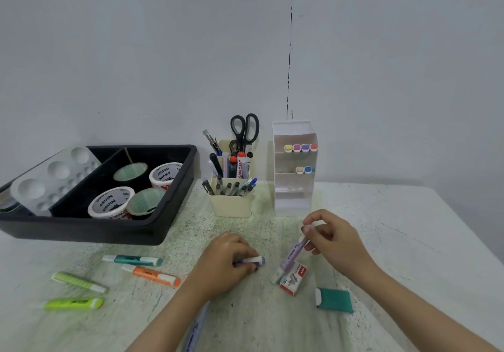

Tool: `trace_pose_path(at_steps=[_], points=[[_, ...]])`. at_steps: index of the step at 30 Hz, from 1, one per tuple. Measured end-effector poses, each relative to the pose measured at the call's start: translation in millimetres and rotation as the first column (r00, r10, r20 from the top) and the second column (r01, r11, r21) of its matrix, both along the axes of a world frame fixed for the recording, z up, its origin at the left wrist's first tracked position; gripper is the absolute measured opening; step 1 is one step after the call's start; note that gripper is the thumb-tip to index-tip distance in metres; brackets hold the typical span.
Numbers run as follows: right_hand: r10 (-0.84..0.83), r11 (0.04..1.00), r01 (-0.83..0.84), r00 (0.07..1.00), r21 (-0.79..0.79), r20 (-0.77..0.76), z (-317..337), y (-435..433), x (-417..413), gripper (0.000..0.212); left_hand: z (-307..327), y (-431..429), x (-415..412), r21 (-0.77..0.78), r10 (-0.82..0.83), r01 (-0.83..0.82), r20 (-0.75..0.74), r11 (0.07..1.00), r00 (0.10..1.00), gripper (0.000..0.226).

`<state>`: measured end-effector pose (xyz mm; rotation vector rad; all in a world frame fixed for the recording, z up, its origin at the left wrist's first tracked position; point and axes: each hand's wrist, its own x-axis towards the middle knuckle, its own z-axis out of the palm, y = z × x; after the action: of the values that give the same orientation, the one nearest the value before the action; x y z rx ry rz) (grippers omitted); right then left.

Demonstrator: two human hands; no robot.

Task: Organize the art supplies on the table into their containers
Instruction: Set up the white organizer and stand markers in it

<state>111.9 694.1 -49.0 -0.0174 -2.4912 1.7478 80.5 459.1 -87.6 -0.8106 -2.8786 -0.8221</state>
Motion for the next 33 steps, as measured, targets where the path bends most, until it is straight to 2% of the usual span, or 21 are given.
trace_pose_path(at_steps=[2,7,10,12,14,15,17,21,26,29,33], points=[[-0.005,1.000,0.007,0.998,0.025,-0.057,4,0,0,0.009,3,2,2,0.051,0.038,-0.040,0.041,0.998,0.998,0.013],[-0.051,0.999,0.044,0.955,-0.029,-0.291,34,-1,-5,0.014,25,7,5,0.350,0.098,-0.164,0.198,0.922,0.975,0.026],[-0.089,0.996,0.080,0.854,-0.039,-0.512,62,-3,-8,0.015,41,12,5,0.485,0.081,-0.161,0.182,0.860,0.980,0.023],[-0.058,0.992,0.114,0.761,0.045,-0.647,75,-4,-12,0.017,49,14,4,0.550,0.063,-0.144,0.164,0.822,0.984,0.027],[0.042,0.971,0.143,0.680,0.189,-0.732,80,-3,-19,0.014,58,17,2,0.591,0.045,-0.141,0.174,0.794,0.984,0.026],[0.110,0.943,0.169,0.655,0.286,-0.747,79,-2,-26,0.008,63,18,2,0.612,0.032,-0.141,0.185,0.778,0.982,0.025],[0.218,0.859,0.238,0.630,0.453,-0.745,72,1,-39,0.015,73,20,1,0.635,0.001,-0.142,0.217,0.759,0.976,0.027],[0.327,0.766,0.247,0.644,0.593,-0.692,56,5,-59,0.014,92,25,-3,0.722,0.000,-0.126,0.172,0.680,0.985,0.027],[0.319,0.691,0.336,0.652,0.640,-0.687,46,8,-78,0.011,113,34,-6,0.790,0.059,-0.064,0.035,0.610,0.998,0.031],[0.287,0.676,0.408,0.621,0.614,-0.729,42,10,-85,0.014,119,40,-9,0.783,0.111,-0.057,-0.015,0.619,0.994,0.028],[0.282,0.659,0.469,0.570,0.588,-0.772,34,13,-91,0.006,125,48,-13,0.784,0.150,-0.029,-0.083,0.620,0.985,0.027]])
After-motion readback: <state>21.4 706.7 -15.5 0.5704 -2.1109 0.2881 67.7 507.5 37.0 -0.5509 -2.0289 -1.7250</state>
